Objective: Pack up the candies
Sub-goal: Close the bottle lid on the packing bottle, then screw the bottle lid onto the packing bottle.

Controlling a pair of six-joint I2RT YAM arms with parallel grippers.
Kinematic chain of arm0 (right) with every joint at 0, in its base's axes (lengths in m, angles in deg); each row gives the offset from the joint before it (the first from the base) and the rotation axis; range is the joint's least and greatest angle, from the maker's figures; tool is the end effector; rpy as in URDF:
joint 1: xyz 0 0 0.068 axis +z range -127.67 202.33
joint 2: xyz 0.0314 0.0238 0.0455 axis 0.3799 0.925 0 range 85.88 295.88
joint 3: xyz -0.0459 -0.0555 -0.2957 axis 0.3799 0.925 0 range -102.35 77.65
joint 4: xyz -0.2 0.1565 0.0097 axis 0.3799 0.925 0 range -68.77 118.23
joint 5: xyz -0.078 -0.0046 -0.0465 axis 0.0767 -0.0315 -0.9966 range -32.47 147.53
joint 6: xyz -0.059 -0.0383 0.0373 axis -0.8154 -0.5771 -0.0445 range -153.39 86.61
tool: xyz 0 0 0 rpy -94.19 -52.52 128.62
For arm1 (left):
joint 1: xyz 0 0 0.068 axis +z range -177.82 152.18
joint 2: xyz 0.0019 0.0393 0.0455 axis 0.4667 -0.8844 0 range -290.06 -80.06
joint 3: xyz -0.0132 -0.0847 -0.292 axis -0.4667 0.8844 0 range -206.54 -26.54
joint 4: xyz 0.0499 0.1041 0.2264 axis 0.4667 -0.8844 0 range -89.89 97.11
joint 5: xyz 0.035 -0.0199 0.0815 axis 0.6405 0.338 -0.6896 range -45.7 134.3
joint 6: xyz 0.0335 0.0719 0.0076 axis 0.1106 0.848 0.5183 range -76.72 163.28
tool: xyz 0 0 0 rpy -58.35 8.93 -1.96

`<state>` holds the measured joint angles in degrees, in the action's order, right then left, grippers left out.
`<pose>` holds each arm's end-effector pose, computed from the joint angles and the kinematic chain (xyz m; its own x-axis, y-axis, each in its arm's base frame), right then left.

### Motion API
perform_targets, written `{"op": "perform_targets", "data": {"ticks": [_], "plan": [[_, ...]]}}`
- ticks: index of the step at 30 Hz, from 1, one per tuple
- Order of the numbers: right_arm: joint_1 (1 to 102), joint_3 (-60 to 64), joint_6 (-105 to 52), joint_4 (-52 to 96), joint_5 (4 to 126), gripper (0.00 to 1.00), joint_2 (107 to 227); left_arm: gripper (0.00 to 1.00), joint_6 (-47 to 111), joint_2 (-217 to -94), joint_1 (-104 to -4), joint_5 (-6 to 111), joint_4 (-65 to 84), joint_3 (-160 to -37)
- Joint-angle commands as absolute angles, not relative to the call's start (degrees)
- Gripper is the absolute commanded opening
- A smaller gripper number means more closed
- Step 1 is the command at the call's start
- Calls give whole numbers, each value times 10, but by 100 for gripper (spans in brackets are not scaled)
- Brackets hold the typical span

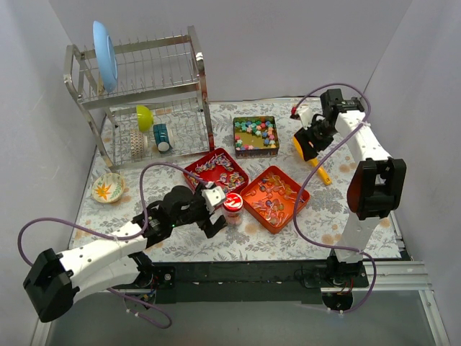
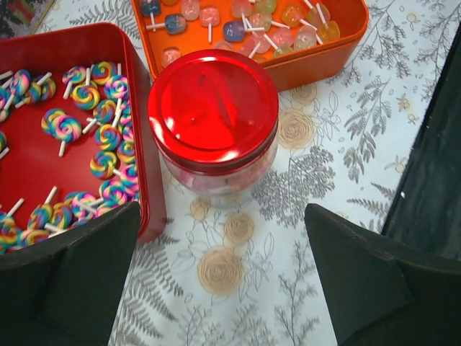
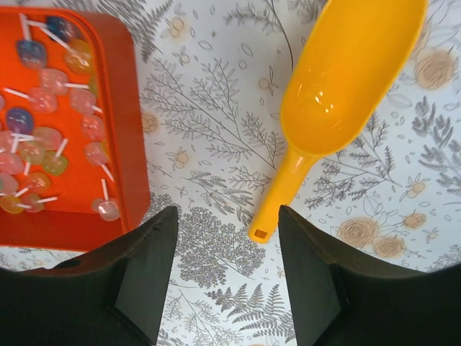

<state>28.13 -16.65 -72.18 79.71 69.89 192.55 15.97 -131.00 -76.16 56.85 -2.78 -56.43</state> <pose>0.3924 0.0547 0.2721 -0.6269 -0.6788 -0.3823 -0.7202 0.6921 -0.0479 0.1198 -0.1571 0.2421 -0.6952 0.1075 -0.7108 0.6012 0.6290 -0.4928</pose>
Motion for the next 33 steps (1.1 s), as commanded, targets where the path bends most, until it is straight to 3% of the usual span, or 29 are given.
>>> {"op": "perform_targets", "data": {"ticks": [1, 11, 16, 22, 28, 33], "plan": [[294, -259, -738, 863, 800, 65, 1904, 98, 159, -1351, -759, 575, 202, -508], [446, -287, -751, 835, 891, 62, 1847, 98, 124, -1388, -759, 582, 496, -359], [522, -247, -743, 824, 924, 46, 1838, 93, 119, -1440, -759, 602, 599, -326], [589, -213, -745, 822, 937, 39, 1838, 93, 135, -1511, -759, 620, 695, -316], [636, -205, -777, 840, 948, 12, 1856, 92, 135, -1579, -759, 610, 761, -322], [661, -183, -787, 847, 974, 5, 1860, 86, 136, -1611, -759, 628, 780, -318]]}}
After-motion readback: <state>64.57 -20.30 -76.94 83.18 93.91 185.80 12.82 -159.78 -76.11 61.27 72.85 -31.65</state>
